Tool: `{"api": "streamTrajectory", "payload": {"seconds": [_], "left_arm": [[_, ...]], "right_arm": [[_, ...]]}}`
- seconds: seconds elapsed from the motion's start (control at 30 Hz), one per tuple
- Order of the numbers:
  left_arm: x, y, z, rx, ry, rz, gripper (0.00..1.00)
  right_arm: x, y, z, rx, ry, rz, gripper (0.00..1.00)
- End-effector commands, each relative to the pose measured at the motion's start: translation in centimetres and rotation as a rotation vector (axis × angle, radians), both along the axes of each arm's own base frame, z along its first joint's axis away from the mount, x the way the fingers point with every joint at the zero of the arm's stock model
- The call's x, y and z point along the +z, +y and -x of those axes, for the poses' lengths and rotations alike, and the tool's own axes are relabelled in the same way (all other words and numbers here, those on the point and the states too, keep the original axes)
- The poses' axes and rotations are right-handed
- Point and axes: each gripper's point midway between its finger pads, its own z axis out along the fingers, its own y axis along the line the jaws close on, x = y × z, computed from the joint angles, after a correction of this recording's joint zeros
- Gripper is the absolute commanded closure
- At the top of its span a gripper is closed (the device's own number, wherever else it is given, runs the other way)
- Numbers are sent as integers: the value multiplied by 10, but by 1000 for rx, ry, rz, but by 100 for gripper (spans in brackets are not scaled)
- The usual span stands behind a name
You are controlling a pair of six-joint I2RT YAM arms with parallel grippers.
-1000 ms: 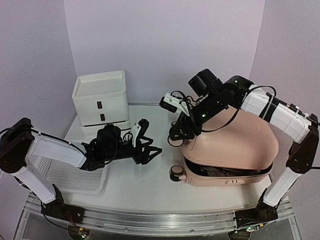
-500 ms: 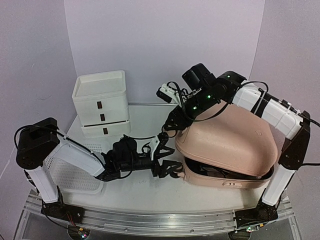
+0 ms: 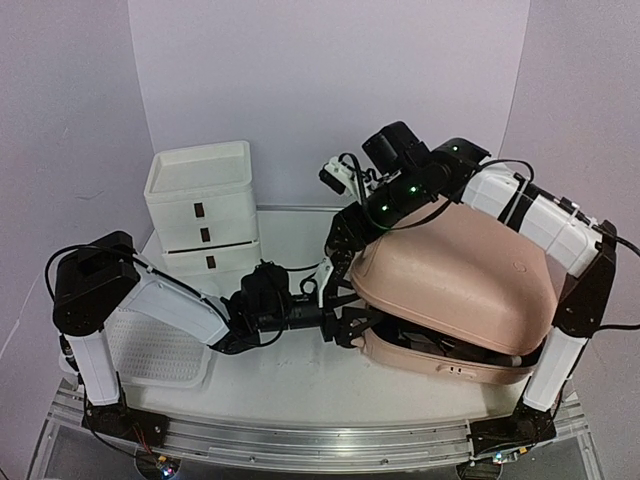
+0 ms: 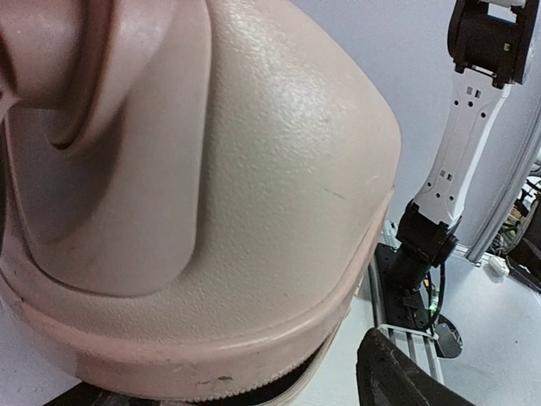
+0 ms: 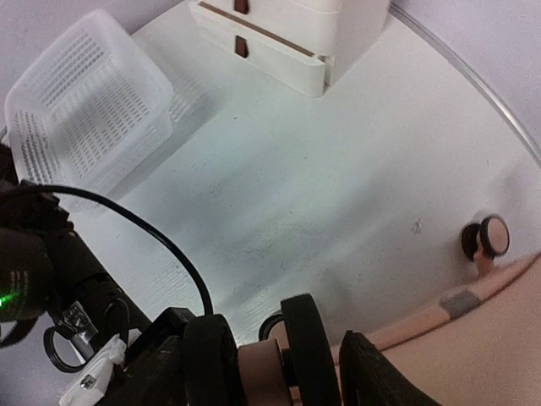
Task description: Open, take out, and arrange the luggage
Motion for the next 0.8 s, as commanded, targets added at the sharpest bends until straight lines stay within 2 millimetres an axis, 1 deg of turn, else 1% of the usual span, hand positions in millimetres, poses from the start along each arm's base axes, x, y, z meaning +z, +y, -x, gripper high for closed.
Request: {"api": "streamTrajectory", "payload": {"seconds": [0.0, 0.03, 0.07, 0.1, 0.17, 0.2, 0.3, 0.37, 0.47, 0.53, 0.67, 0.77], "left_arm": [[80, -7, 14, -72, -75, 211, 22], [84, -6, 14, -66, -80, 220, 22], [89, -6, 13, -60, -84, 229, 22], [92, -6, 9, -39, -84, 235, 22], [99, -5, 6, -19, -97, 248, 21], [102, -5, 4, -6, -101, 254, 20], [113, -6, 0, 14, -123, 268, 18], [119, -8, -8, 49, -130, 271, 18], [124, -11, -19, 105, -149, 257, 17], [128, -14, -30, 145, -148, 248, 17], [139, -19, -43, 197, -158, 236, 17], [143, -23, -54, 242, -168, 211, 17]], "right_arm": [[52, -44, -20, -302, -68, -28, 28], [57, -57, -16, -322, -87, 2, 20], [63, -71, -12, -343, -109, 25, 6], [70, -85, -8, -358, -138, 46, 2], [84, -115, 4, -391, -195, 81, 2], [95, -136, 14, -416, -231, 88, 2], [104, -185, 34, -472, -320, 145, 2], [106, -215, 49, -495, -372, 176, 2], [95, -247, 72, -442, -439, 245, 2], [80, -263, 85, -396, -452, 309, 2], [47, -289, 103, -288, -466, 474, 2], [41, -299, 111, -254, -486, 506, 2]]}}
